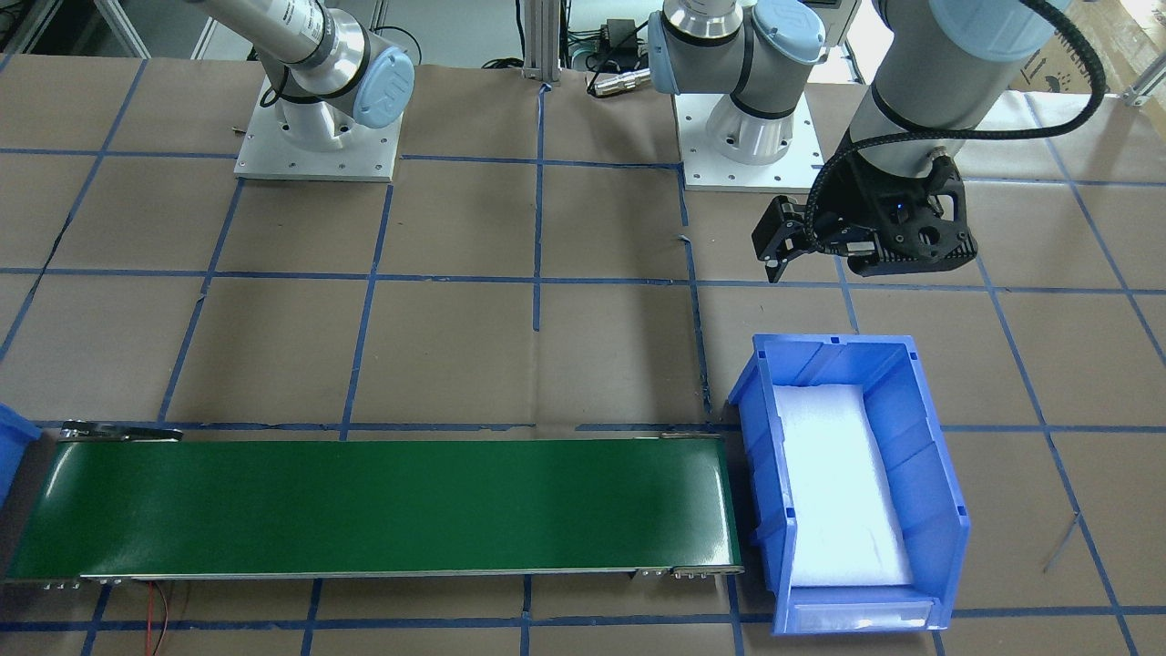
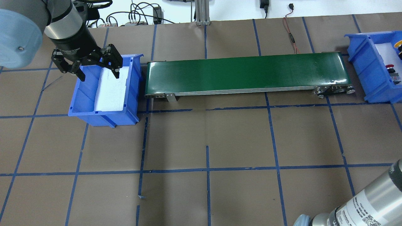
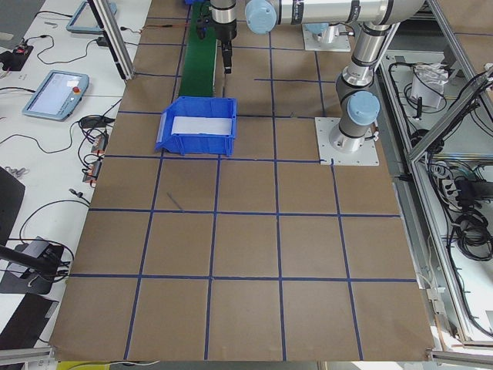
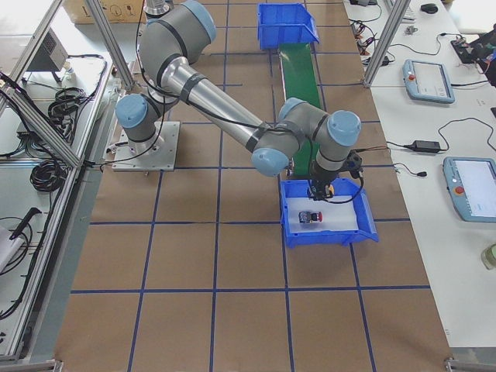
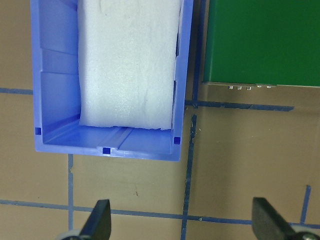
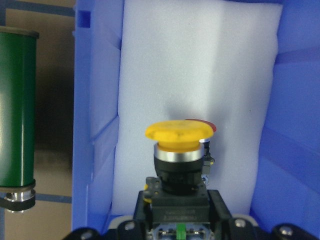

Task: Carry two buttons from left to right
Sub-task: 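Carry the yellow button into the far blue bin and release it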

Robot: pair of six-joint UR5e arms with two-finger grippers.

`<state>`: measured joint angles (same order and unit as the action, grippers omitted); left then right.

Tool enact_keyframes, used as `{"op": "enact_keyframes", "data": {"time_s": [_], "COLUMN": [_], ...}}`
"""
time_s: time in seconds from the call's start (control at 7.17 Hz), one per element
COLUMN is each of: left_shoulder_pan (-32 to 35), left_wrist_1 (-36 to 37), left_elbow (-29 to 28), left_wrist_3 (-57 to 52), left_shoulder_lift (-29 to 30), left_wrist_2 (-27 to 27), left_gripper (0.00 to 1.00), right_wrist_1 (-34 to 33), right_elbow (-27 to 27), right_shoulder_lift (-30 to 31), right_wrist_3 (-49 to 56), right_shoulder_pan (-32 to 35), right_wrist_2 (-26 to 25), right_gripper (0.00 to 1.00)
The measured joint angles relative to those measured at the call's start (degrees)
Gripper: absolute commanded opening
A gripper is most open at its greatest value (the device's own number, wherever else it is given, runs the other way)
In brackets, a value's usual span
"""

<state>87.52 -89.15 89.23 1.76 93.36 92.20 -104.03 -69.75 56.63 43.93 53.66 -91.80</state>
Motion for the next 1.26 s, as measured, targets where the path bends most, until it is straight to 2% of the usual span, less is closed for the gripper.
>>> {"op": "enact_keyframes", "data": {"time_s": [0.42,0.84,1.26], "left_shoulder_pan": [0.17,0.22,0.28], "left_wrist_1": [-0.06,-0.06,-0.06], "left_elbow": [0.06,0.06,0.06], "left_wrist_3": [0.00,0.00,0.00], "left_shoulder_lift": [0.01,0.11,0.30], "left_wrist_2": [0.06,0.03,0.06], "left_gripper": [1.00,1.00,1.00], "right_wrist_1": [-3.54,-4.44,-4.55], "right_elbow": [2.30,8.35,10.93], "right_shoulder_lift": [-5.09,-11.43,-13.89], "right_wrist_3": [0.09,-0.09,-0.74], "right_shoulder_pan": [-0.12,0.52,1.95], "right_wrist_2": [0.15,0.14,-0.27], "right_gripper": [0.10,0.10,0.10]}}
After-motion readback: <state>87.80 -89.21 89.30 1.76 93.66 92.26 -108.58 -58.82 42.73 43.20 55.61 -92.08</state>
